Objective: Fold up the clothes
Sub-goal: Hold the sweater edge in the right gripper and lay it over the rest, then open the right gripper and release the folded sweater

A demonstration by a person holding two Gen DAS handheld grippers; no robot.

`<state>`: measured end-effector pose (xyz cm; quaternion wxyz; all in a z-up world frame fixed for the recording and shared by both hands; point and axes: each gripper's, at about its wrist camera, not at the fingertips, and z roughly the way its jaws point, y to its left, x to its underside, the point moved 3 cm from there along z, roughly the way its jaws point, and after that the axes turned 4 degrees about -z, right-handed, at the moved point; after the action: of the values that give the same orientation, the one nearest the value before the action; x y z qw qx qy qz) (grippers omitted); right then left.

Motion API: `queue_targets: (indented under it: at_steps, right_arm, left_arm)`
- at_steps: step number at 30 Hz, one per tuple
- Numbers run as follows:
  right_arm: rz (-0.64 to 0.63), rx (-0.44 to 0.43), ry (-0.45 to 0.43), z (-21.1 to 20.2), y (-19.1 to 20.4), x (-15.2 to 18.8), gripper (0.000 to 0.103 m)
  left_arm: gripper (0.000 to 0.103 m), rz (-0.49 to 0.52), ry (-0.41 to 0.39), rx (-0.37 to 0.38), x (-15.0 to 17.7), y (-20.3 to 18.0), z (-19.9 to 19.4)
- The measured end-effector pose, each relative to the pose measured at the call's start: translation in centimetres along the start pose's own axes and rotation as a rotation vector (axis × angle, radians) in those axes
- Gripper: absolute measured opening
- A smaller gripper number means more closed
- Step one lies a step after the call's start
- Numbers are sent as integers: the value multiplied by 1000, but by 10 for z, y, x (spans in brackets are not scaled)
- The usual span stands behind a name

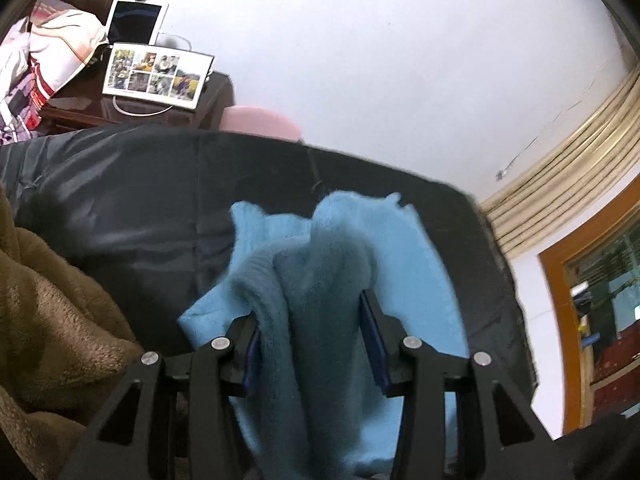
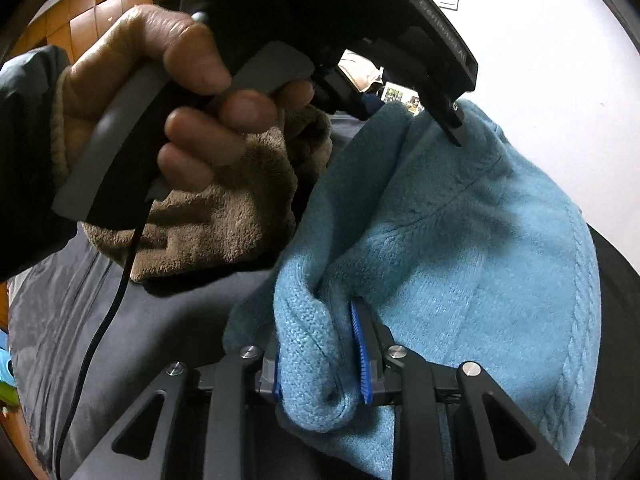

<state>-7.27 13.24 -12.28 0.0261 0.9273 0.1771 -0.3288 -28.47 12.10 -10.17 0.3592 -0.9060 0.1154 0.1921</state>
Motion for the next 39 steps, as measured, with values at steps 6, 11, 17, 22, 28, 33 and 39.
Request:
queue_targets:
  at_steps: [6, 11, 17, 22, 28, 33, 39]
  right_arm:
    - [-5, -9, 2, 1, 1, 8, 29]
    - [16, -51, 24, -1, -8, 10, 33]
    - [127, -220, 15, -43, -37, 15, 66]
    - [217, -124, -73, -97, -71, 34, 78]
    - [324, 78, -8, -133, -134, 82, 78]
    - [384, 111, 104, -113, -135, 121, 78]
    - [379, 136, 121, -88, -131, 117, 78]
  left_arm:
    - [48, 10, -92, -54, -26, -2, -14]
    - [48, 6, -81, -94, -29, -2, -24]
    - [51, 81, -11, -101, 3, -31, -41]
    - [58, 131, 91, -86, 53, -51, -46]
    - [58, 100, 183, -98, 109, -54, -43]
    - [58, 67, 233, -202, 140, -41, -36]
    - [58, 11, 230, -310, 148, -24, -25]
